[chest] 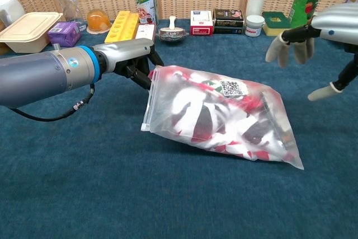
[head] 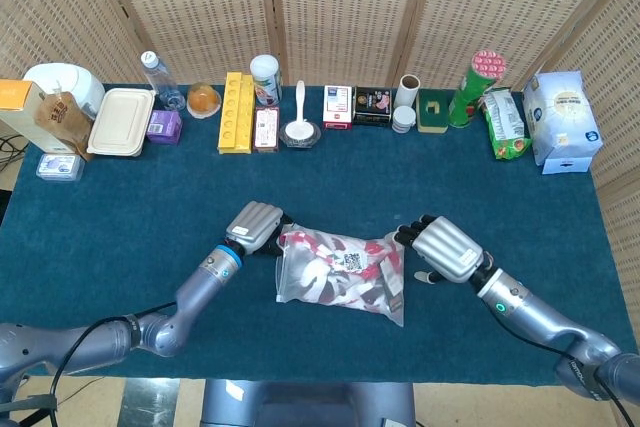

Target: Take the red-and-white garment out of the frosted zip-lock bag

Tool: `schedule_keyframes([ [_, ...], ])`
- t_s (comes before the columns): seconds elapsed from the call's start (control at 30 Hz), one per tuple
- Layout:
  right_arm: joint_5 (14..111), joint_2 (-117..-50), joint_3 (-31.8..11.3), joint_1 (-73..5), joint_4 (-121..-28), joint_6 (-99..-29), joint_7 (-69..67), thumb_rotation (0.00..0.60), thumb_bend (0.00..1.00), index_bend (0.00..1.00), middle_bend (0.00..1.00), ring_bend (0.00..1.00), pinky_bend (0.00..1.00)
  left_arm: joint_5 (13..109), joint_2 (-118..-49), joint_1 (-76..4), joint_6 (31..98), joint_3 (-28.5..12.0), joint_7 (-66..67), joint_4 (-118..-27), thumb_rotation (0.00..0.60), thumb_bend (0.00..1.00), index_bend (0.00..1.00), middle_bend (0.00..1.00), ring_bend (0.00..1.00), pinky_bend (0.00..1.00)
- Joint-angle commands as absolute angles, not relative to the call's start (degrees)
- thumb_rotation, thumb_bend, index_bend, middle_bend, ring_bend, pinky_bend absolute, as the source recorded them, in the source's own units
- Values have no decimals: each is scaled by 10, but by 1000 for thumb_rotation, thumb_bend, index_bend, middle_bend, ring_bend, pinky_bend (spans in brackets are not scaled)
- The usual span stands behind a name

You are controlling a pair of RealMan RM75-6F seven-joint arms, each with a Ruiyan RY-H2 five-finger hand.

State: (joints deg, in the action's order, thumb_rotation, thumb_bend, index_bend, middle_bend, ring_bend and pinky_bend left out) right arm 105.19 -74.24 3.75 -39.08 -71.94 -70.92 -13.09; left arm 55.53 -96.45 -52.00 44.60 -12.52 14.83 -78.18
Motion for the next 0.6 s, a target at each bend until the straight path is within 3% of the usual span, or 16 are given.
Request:
schedule_keyframes([
  [0.03, 1106, -770, 60, -364, -643, -790, -129, 600, 74, 292, 431, 538, 484, 538, -961, -525, 449, -125, 164, -793, 600, 476, 855, 1000, 1000, 938],
  [0.2, 1146, -795, 70, -349, -566, -864, -115, 600, 68, 286, 483, 649, 585, 513, -958, -531, 454, -125, 183, -805, 600, 476, 855, 1000, 1000, 938],
  [0.43, 1186, -834, 82, -338, -473, -937, -87, 600, 87, 273, 692, 876, 941, 483, -953, -537, 463, -123, 204, -823, 600, 474, 856, 1000, 1000, 938],
  [0.6, 1201, -856, 100, -327, -437, -958, -80, 600, 90, 272, 746, 953, 1000, 452, -950, -543, 470, -123, 222, -837, 600, 473, 856, 1000, 1000, 938],
])
